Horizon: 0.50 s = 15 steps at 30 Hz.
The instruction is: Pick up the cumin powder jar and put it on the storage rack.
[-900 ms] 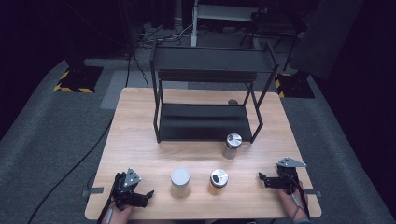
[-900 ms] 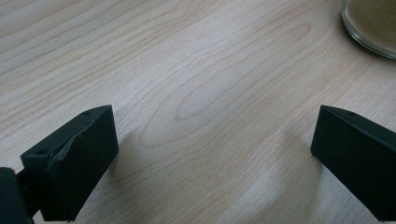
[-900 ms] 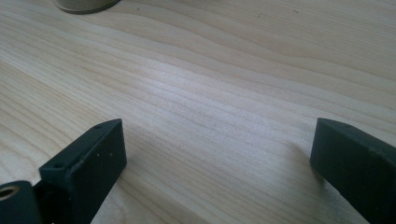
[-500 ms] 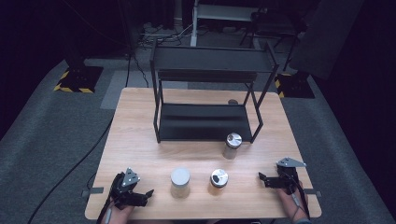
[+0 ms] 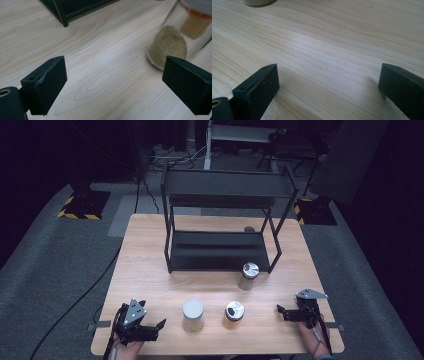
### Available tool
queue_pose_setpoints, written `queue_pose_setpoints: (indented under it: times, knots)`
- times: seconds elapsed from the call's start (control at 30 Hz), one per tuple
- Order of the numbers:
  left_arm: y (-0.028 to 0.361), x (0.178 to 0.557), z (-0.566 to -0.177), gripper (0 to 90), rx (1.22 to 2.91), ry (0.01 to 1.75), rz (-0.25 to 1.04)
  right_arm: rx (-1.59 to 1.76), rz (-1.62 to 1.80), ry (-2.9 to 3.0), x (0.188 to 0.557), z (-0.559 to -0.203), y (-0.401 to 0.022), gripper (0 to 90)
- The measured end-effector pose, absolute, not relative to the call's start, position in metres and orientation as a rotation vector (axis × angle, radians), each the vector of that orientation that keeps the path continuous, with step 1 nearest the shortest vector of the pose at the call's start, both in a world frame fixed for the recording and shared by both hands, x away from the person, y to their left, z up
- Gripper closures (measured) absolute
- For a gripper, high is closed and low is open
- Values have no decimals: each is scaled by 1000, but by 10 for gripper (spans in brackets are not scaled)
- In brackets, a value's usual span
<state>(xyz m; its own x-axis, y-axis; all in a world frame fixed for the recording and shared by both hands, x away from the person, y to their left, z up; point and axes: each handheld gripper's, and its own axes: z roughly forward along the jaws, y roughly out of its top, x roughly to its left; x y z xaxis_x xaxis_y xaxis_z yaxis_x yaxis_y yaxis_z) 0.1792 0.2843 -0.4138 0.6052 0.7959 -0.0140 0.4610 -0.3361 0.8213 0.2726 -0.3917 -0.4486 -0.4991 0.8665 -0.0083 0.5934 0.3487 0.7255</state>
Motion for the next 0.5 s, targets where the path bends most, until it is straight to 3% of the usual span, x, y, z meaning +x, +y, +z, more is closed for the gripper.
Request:
queue_pose_setpoints:
  times: [0.5]
  knots:
    - [267,157,-393,60,1914,934,500,1275,952,2230,273,-449,-393,27]
